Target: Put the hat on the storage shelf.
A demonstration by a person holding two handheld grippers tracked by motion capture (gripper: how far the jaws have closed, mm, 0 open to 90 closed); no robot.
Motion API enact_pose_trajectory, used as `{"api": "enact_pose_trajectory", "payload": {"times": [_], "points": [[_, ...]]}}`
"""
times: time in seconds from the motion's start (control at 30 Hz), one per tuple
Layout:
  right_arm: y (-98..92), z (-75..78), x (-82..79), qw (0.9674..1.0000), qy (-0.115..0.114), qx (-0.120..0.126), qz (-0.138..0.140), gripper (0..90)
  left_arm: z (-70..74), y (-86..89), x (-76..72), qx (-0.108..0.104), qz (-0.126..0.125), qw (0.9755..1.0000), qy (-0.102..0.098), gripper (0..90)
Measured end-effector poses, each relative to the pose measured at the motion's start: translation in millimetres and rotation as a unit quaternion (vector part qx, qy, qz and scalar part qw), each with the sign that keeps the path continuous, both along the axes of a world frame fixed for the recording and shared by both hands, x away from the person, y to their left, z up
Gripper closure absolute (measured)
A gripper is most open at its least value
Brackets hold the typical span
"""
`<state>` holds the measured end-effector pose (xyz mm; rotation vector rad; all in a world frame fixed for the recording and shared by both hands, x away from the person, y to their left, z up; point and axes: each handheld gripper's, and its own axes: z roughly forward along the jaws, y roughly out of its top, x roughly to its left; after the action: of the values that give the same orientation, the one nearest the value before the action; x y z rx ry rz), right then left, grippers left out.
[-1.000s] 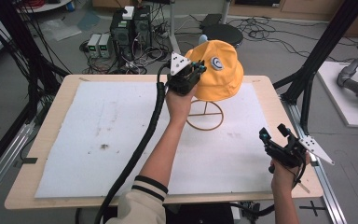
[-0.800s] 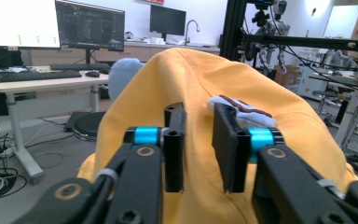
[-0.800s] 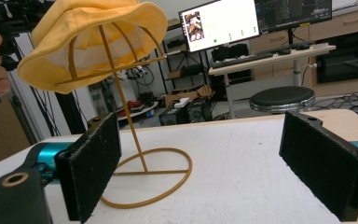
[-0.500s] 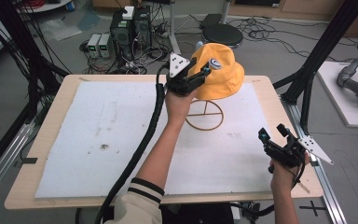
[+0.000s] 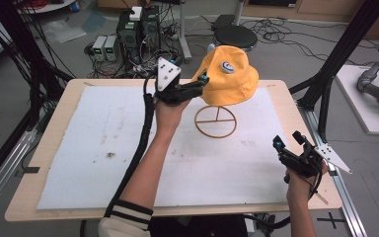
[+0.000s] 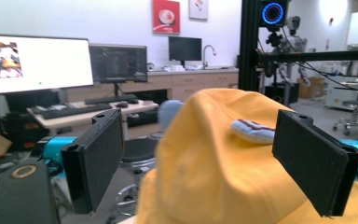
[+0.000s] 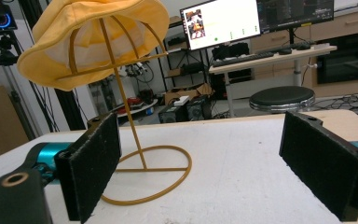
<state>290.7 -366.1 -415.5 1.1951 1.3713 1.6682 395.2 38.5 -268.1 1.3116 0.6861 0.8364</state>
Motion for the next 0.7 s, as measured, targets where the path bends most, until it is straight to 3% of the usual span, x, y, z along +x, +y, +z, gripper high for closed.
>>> {"api": "enact_pose_trajectory", "payload": {"times": [0.37, 0.5, 0.7], "points": [[2.8, 0.5, -0.8, 0.9999, -0.002, -0.012, 0.001, 12.3, 2.6, 78.9, -33.1, -0.008, 0.030, 0.9995, -0.004, 16.0], [3.1, 0.3, -0.6, 0.9998, -0.002, -0.018, 0.001, 12.3, -4.4, 105.3, -48.7, 0.000, 0.048, 0.9988, 0.000, 16.0], [4.6, -0.4, -0.7, 0.9997, 0.004, -0.022, 0.002, 12.2, -20.9, 148.6, -70.2, -0.010, 0.080, 0.9966, 0.015, 15.7]]}}
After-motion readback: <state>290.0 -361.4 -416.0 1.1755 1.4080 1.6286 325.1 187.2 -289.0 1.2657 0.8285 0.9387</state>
